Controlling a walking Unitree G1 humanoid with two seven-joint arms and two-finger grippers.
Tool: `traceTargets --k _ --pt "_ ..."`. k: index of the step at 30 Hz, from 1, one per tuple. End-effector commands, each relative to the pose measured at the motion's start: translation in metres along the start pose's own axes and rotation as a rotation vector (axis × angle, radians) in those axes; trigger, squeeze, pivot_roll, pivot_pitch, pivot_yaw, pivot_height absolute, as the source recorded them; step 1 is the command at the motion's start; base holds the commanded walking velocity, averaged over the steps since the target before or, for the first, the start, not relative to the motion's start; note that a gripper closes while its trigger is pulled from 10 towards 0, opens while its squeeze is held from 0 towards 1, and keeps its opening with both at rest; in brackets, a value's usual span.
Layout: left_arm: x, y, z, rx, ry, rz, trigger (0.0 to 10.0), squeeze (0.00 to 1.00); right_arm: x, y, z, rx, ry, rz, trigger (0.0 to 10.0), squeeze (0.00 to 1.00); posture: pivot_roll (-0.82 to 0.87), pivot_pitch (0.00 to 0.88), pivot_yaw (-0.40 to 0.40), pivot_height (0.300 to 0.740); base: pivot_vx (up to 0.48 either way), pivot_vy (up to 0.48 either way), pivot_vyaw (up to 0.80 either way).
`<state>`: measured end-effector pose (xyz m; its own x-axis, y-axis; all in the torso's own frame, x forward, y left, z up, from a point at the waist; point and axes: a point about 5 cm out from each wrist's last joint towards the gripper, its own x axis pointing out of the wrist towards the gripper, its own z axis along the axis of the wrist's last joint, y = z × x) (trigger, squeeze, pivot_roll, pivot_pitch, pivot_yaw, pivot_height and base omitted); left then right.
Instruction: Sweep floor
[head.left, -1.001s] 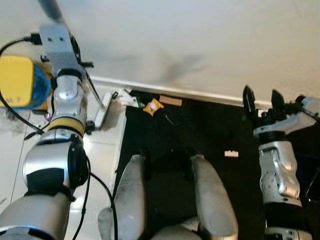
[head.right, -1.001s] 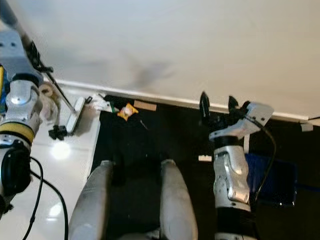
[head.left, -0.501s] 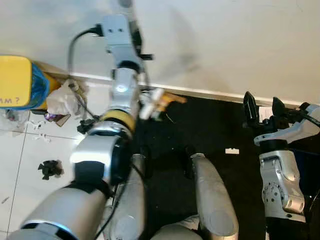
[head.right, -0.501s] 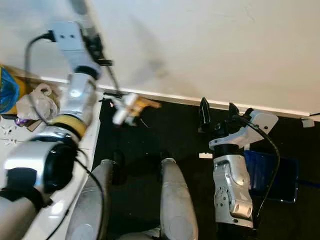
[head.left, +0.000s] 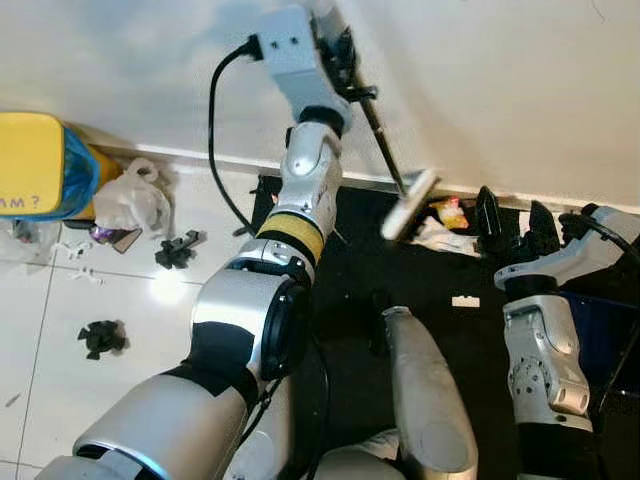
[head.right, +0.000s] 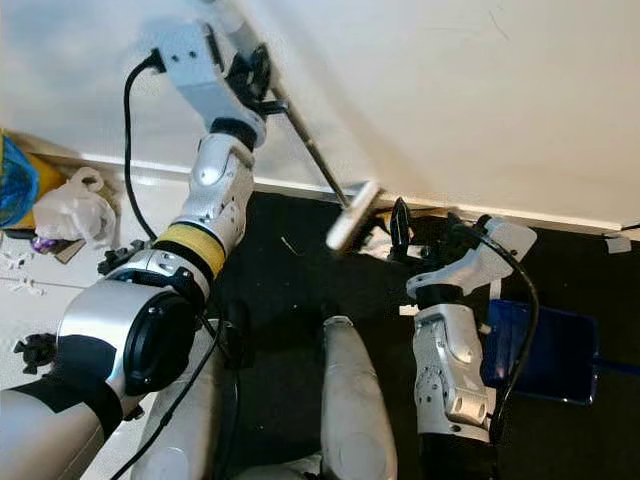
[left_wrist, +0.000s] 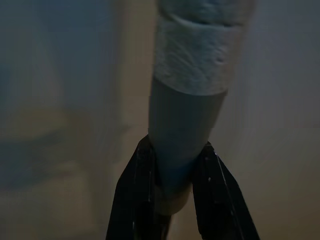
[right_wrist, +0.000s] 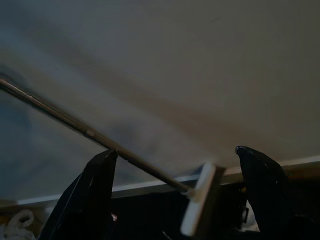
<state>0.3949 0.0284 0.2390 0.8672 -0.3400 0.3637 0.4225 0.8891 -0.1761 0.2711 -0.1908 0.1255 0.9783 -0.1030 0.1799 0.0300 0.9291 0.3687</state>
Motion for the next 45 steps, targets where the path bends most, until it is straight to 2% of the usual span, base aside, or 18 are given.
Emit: traceTargets --k 1,3,4,6,7,9,10,12,13,14,17,18,20,22,25,31,37,45 --pt "0.008 -0.078 0.005 -0.042 -0.019 -0.275 10.0 0.0 -0.004 -0.016 -0.006 0.004 0.021 -0.059 10.0 0.0 -0.05 0.448 0.002 0.731 0.0 0.0 0.0" --pt "0.008 -0.075 0.005 -0.024 -0.019 -0.289 10.0 0.0 -0.003 -0.016 -0.007 0.005 0.02 -0.061 10.0 0.0 -0.05 0.448 0.002 0.731 0.0 0.0 0.0" --pt "0.006 -0.063 0.007 0.04 -0.031 -0.304 10.0 0.0 -0.001 -0.017 -0.007 0.006 0.019 -0.06 10.0 0.0 -0.04 0.443 0.0 0.731 0.0 0.0 0.0" --pt "0.001 -0.025 0.008 0.183 -0.018 -0.282 10.0 0.0 0.002 -0.018 -0.008 0.004 0.021 -0.056 10.0 0.0 -0.03 0.434 0.0 0.731 0.0 0.0 0.0" --pt "0.001 -0.025 0.008 0.183 -0.018 -0.282 10.0 0.0 0.002 -0.018 -0.008 0.004 0.021 -0.056 10.0 0.0 -0.03 0.434 0.0 0.731 0.0 0.0 0.0" --pt "-0.007 0.014 0.009 0.279 0.014 -0.21 10.0 0.0 0.004 -0.018 -0.01 0.006 0.024 -0.056 10.0 0.0 -0.02 0.434 0.001 0.731 0.0 0.0 0.0" --pt "-0.007 0.014 0.009 0.279 0.014 -0.21 10.0 0.0 0.004 -0.018 -0.01 0.006 0.024 -0.056 10.0 0.0 -0.02 0.434 0.001 0.731 0.0 0.0 0.0" --pt "-0.015 0.053 0.015 0.333 0.044 -0.108 10.0 0.0 0.004 -0.018 -0.011 0.01 0.027 -0.059 10.0 0.0 -0.02 0.436 0.002 0.731 0.0 0.0 0.0" --pt "-0.015 0.053 0.015 0.333 0.044 -0.108 10.0 0.0 0.004 -0.018 -0.011 0.01 0.027 -0.059 10.0 0.0 -0.02 0.436 0.002 0.731 0.0 0.0 0.0" --pt "-0.021 0.072 0.017 0.396 0.066 -0.061 10.0 0.0 0.004 -0.018 -0.012 0.013 0.031 -0.06 10.0 0.0 -0.02 0.436 0.002 0.731 0.0 0.0 0.0" --pt "-0.046 0.126 0.012 0.591 0.256 0.024 10.0 0.0 0.004 -0.017 -0.018 0.022 0.062 -0.058 10.0 0.0 -0.03 0.433 0.002 0.731 0.0 0.0 0.0" --pt "-0.046 0.126 0.012 0.591 0.256 0.024 10.0 0.0 0.004 -0.017 -0.018 0.022 0.062 -0.058 10.0 0.0 -0.03 0.433 0.002 0.731 0.0 0.0 0.0" --pt "-0.064 0.151 0.007 0.666 0.389 0.048 10.0 0.0 0.004 -0.018 -0.02 0.024 0.072 -0.059 10.0 0.0 -0.03 0.421 0.003 0.731 0.0 0.0 0.0" --pt "-0.076 0.169 0.009 0.705 0.453 0.094 10.0 0.0 0.005 -0.02 -0.019 0.023 0.069 -0.063 10.0 0.0 -0.03 0.411 0.002 0.731 0.0 0.0 0.0" --pt "-0.081 0.177 0.013 0.715 0.439 0.149 10.0 0.0 0.006 -0.023 -0.018 0.016 0.059 -0.065 10.0 0.0 -0.03 0.408 -0.001 0.731 0.0 0.0 0.0" --pt "-0.09 0.191 0.027 0.732 0.291 0.296 10.0 0.0 0.008 -0.024 -0.015 0.007 0.033 -0.053 10.0 0.0 -0.03 0.409 -0.012 0.731 0.0 0.0 0.0" --pt "-0.118 0.213 0.026 0.657 0.165 0.621 10.0 0.0 0.001 -0.01 -0.015 -0.01 0.023 0.028 10.0 0.0 -0.08 0.453 -0.034 0.731 0.0 0.0 0.0" --pt "-0.12 0.219 0.043 0.651 0.042 0.757 10.0 0.0 -0.01 -0.008 -0.01 -0.006 0.013 0.064 10.0 0.0 -0.12 0.484 -0.043 0.731 0.0 0.0 0.0"
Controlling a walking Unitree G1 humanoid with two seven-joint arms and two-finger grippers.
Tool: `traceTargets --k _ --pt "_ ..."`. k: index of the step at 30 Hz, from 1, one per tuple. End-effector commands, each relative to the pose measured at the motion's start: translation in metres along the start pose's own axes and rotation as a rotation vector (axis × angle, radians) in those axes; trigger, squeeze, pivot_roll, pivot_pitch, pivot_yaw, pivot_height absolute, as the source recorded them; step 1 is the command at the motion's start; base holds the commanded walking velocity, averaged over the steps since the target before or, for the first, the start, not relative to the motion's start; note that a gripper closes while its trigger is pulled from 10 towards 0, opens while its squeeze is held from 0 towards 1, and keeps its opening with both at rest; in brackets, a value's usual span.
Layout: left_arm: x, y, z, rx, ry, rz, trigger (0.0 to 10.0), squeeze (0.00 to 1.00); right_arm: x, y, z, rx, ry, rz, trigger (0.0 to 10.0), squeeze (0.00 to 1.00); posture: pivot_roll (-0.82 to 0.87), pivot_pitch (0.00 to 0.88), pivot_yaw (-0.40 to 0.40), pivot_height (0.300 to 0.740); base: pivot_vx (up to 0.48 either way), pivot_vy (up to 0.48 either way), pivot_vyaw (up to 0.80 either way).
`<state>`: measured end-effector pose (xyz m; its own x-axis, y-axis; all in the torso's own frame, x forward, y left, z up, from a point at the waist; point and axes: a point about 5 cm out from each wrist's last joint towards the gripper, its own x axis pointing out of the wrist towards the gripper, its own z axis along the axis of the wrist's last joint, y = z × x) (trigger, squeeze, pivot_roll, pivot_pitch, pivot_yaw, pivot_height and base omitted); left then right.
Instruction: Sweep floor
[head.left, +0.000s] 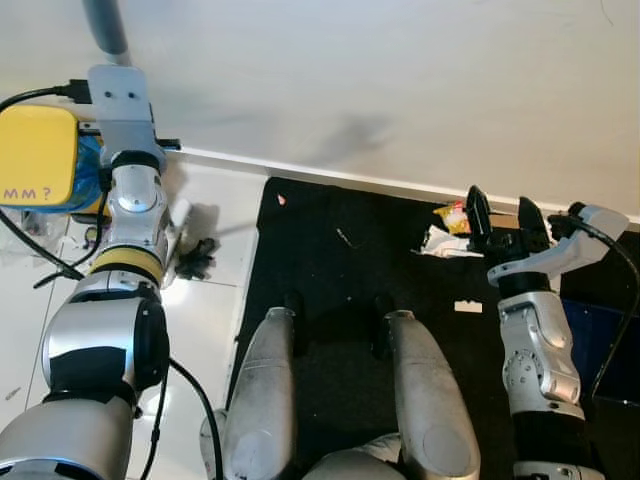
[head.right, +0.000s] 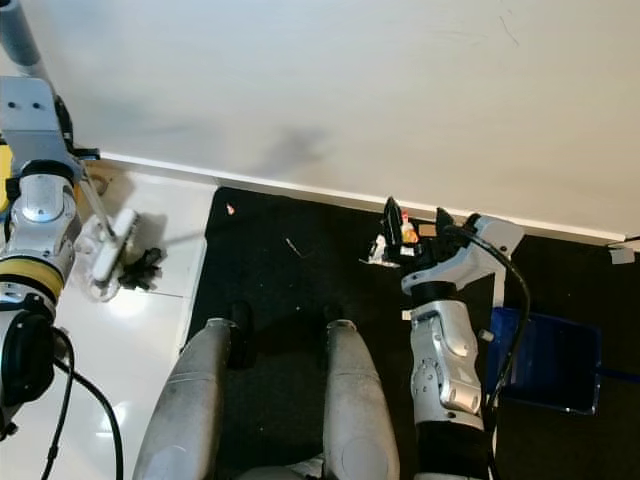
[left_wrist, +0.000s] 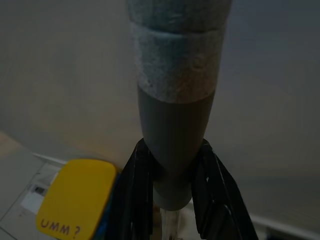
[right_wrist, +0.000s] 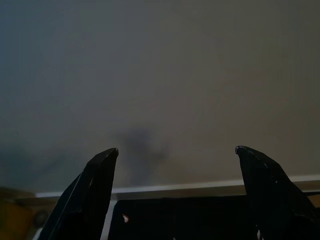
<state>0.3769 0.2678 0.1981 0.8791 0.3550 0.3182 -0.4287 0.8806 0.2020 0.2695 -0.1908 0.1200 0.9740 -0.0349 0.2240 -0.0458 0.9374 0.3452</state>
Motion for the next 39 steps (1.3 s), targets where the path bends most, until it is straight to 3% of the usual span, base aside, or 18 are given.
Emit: traceTargets --k 1,6,9,12,16,18,21,25,32,39 --pt "-0.001 0.009 -0.002 -0.003 -0.01 0.051 10.0 0.0 -0.009 -0.005 -0.004 0.003 0.031 -0.014 10.0 0.0 -0.13 0.49 -0.045 0.731 0.0 0.0 0.0" --pt "-0.001 0.004 0.001 -0.058 -0.017 0.091 10.0 0.0 -0.014 -0.004 0.0 -0.001 0.029 -0.005 10.0 0.0 -0.15 0.51 -0.053 0.731 0.0 0.0 0.0" --pt "-0.002 -0.012 0.003 -0.097 -0.01 0.08 10.0 0.0 -0.019 0.001 0.006 -0.01 0.027 0.024 10.0 0.0 -0.19 0.538 -0.056 0.731 0.0 0.0 0.0" --pt "-0.004 -0.02 0.003 -0.096 0.0 0.065 10.0 0.0 -0.022 0.004 0.009 -0.015 0.027 0.038 10.0 0.0 -0.2 0.547 -0.056 0.731 0.0 0.0 0.0" --pt "-0.008 -0.033 -0.002 -0.029 0.027 -0.006 10.0 0.0 -0.027 0.007 0.01 -0.023 0.034 0.045 10.0 0.0 -0.2 0.56 -0.047 0.731 0.0 0.0 0.0" --pt "-0.008 -0.031 -0.002 0.041 0.003 -0.028 10.0 0.0 -0.029 0.006 0.01 -0.022 0.035 0.038 10.0 0.0 -0.19 0.562 -0.042 0.731 0.0 0.0 0.0" --pt "-0.007 -0.027 -0.001 0.059 -0.011 -0.021 10.0 0.0 -0.03 0.005 0.01 -0.019 0.035 0.033 10.0 0.0 -0.18 0.557 -0.037 0.731 0.0 0.0 0.0" --pt "0.0 0.001 0.007 0.125 -0.095 0.017 10.0 0.0 -0.028 0.004 0.011 -0.009 0.031 0.024 10.0 0.0 -0.16 0.532 -0.04 0.731 0.0 0.0 0.0" --pt "0.002 0.02 0.012 0.252 -0.175 -0.033 10.0 0.0 -0.021 0.011 0.008 0.005 0.037 0.052 10.0 0.0 -0.15 0.529 -0.049 0.731 0.0 0.0 0.0" --pt "-0.003 0.028 -0.004 0.448 -0.118 -0.09 10.0 0.0 -0.022 0.012 0.007 0.009 0.044 0.055 10.0 0.0 -0.15 0.531 -0.053 0.731 0.0 0.0 0.0"
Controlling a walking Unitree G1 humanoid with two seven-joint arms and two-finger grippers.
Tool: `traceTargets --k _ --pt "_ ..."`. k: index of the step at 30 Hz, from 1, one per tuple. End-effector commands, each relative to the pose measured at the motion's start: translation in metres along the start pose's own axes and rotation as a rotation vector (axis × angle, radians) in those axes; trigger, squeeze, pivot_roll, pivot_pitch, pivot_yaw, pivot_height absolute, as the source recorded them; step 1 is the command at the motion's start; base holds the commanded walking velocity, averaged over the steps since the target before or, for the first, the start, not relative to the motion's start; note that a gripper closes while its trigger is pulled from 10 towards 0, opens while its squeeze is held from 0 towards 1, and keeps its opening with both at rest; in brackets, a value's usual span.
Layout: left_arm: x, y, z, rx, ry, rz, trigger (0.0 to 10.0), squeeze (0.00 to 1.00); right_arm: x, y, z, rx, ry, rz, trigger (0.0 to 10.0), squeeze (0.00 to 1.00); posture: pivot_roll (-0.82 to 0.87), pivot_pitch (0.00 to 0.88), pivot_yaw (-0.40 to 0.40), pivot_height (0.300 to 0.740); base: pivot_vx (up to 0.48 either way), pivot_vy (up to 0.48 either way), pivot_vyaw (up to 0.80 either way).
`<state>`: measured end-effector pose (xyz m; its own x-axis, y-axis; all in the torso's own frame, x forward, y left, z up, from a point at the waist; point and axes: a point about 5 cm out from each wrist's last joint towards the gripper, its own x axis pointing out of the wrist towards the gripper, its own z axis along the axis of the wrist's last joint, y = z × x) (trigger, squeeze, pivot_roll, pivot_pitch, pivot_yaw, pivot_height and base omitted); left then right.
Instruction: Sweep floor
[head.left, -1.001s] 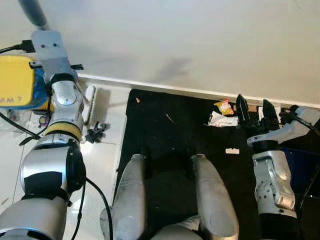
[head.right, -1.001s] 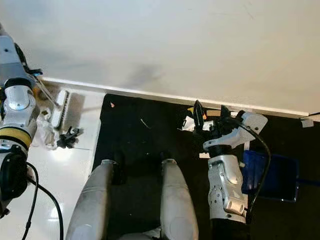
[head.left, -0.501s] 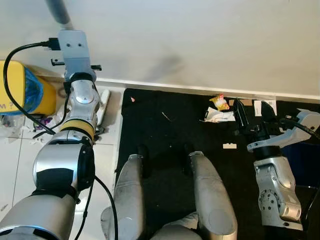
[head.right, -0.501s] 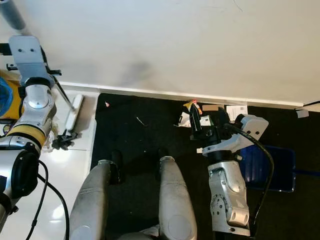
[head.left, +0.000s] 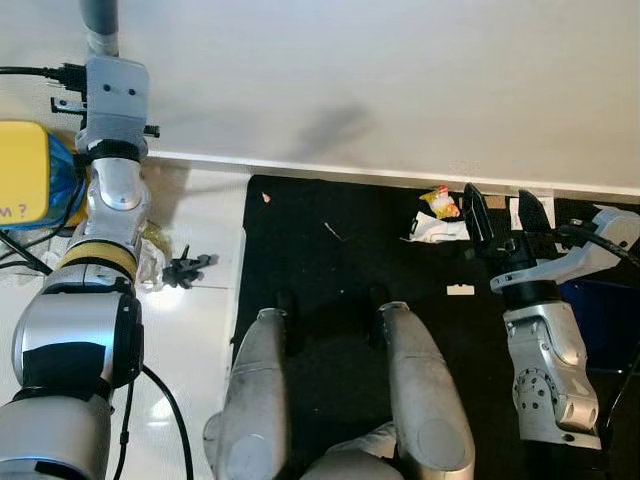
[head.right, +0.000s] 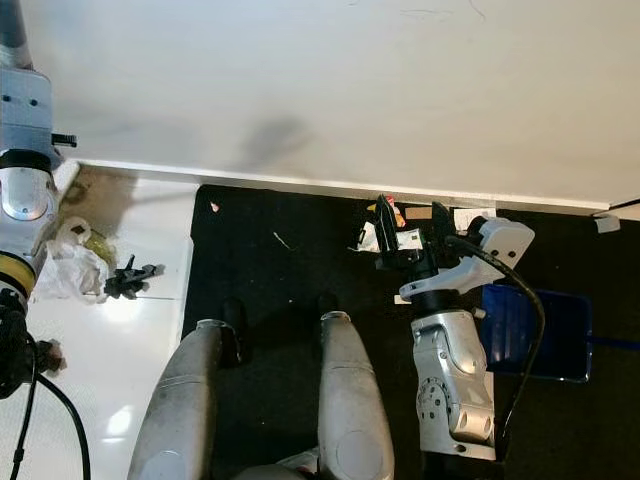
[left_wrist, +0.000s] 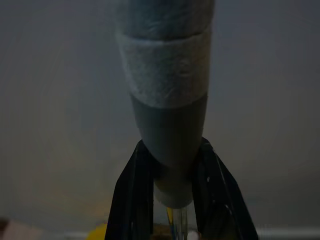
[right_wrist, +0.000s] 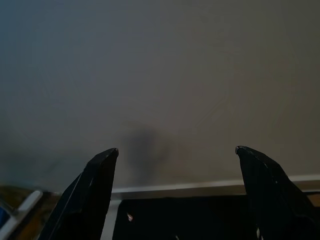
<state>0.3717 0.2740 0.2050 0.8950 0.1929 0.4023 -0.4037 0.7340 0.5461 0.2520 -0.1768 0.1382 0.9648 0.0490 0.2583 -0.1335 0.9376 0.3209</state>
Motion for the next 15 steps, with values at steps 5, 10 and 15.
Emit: traceTargets --k 5,10,15 --pt "-0.025 0.02 -0.046 0.208 0.188 0.021 10.0 0.0 -0.013 -0.011 -0.01 0.007 0.064 -0.038 10.0 0.0 -0.15 0.529 -0.058 0.731 0.0 0.0 0.0" --pt "-0.036 0.021 -0.059 0.249 0.256 0.049 10.0 0.0 -0.014 -0.012 -0.009 0.001 0.065 -0.039 10.0 0.0 -0.16 0.53 -0.057 0.731 0.0 0.0 0.0" --pt "-0.044 0.018 -0.067 0.163 0.308 0.093 10.0 0.0 -0.015 -0.012 -0.009 -0.003 0.066 -0.037 10.0 0.0 -0.16 0.529 -0.055 0.731 0.0 0.0 0.0"
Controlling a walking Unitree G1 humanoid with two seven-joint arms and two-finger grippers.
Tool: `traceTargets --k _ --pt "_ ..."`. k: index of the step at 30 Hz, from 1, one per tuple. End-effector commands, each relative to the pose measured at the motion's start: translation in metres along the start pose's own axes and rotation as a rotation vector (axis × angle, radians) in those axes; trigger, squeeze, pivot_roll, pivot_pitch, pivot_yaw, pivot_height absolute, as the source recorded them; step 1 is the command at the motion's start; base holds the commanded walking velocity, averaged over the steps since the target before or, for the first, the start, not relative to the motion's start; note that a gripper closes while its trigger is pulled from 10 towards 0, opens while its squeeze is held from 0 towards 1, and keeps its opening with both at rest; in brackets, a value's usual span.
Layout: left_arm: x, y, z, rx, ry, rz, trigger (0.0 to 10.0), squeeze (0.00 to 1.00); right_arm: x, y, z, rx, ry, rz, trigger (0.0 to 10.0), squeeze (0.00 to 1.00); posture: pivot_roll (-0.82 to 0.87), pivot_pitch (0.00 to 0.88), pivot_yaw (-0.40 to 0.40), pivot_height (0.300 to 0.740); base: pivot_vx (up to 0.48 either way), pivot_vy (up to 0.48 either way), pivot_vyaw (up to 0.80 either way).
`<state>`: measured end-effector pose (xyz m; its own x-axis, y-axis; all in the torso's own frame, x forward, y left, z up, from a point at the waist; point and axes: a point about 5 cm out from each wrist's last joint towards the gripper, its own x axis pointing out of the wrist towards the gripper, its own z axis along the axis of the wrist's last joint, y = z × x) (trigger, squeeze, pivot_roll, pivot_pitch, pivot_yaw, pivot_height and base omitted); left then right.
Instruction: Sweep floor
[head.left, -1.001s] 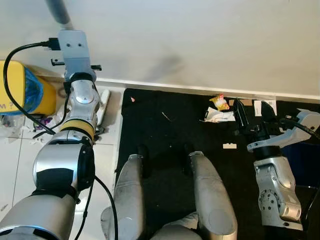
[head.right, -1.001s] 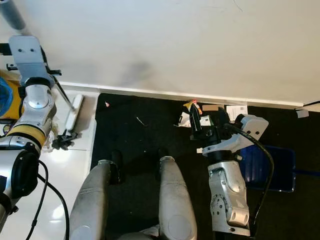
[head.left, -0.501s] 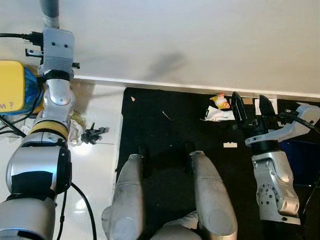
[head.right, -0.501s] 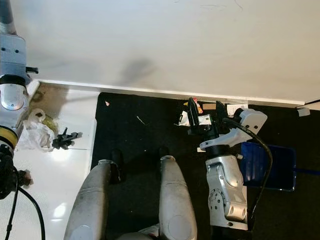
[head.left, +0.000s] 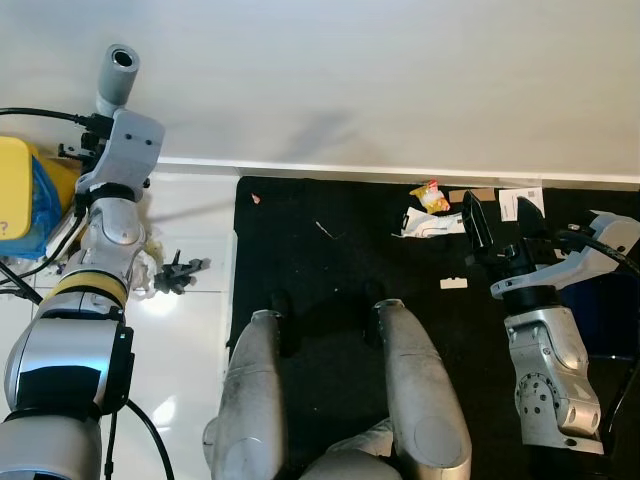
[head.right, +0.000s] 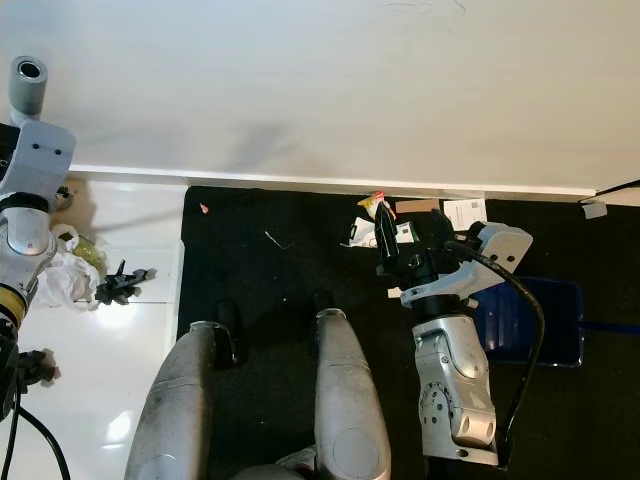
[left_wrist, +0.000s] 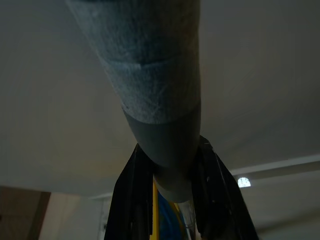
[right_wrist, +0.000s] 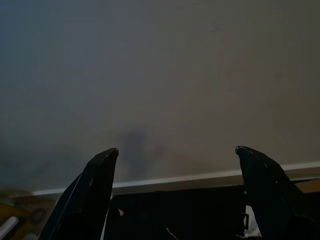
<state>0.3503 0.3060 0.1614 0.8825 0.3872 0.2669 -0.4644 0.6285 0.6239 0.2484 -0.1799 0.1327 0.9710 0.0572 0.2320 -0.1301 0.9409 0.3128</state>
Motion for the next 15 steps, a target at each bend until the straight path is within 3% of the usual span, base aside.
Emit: traceTargets --k 1,4,5,8,11,15 --pt "-0.008 0.007 -0.021 0.03 0.079 0.032 10.0 0.0 -0.01 -0.008 -0.006 0.007 0.037 -0.035 10.0 0.0 -0.16 0.529 -0.055 0.731 0.0 0.0 0.0" --pt "-0.015 0.0 -0.028 -0.223 0.2 0.108 10.0 0.0 -0.009 -0.006 -0.006 0.002 0.039 -0.022 10.0 0.0 -0.17 0.532 -0.057 0.731 0.0 0.0 0.0" --pt "-0.016 -0.005 -0.028 -0.27 0.226 0.118 10.0 0.0 -0.009 -0.006 -0.006 0.002 0.04 -0.017 10.0 0.0 -0.17 0.533 -0.057 0.731 0.0 0.0 0.0" --pt "-0.018 -0.012 -0.028 -0.332 0.257 0.121 10.0 0.0 -0.009 -0.005 -0.006 0.001 0.04 -0.013 10.0 0.0 -0.17 0.532 -0.054 0.731 0.0 0.0 0.0" --pt "-0.022 -0.03 -0.023 -0.42 0.324 0.127 10.0 0.0 -0.01 -0.004 -0.007 0.002 0.041 -0.01 10.0 0.0 -0.16 0.529 -0.048 0.731 0.0 0.0 0.0" --pt "-0.025 -0.046 -0.013 -0.464 0.343 0.113 10.0 0.0 -0.01 -0.004 -0.007 0.003 0.042 -0.009 10.0 0.0 -0.16 0.528 -0.041 0.731 0.0 0.0 0.0"
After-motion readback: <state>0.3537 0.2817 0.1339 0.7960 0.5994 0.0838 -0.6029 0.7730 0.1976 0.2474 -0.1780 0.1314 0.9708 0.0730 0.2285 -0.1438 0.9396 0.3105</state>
